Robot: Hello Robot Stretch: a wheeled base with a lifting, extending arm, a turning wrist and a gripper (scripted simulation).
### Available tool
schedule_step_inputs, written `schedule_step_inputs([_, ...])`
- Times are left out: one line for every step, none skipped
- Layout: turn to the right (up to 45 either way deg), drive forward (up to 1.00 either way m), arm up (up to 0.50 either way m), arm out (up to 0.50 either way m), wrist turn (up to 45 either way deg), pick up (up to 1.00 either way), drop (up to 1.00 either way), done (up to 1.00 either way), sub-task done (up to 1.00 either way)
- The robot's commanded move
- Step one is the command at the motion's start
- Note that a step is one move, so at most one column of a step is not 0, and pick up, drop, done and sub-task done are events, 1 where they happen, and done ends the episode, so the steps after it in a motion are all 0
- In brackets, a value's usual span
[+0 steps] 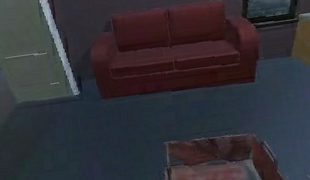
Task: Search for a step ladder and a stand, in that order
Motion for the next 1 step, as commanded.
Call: schedule_step_inputs([0.0,0.35,0.00,0.00,0.0,0.00,0.00,0.00,0.00])
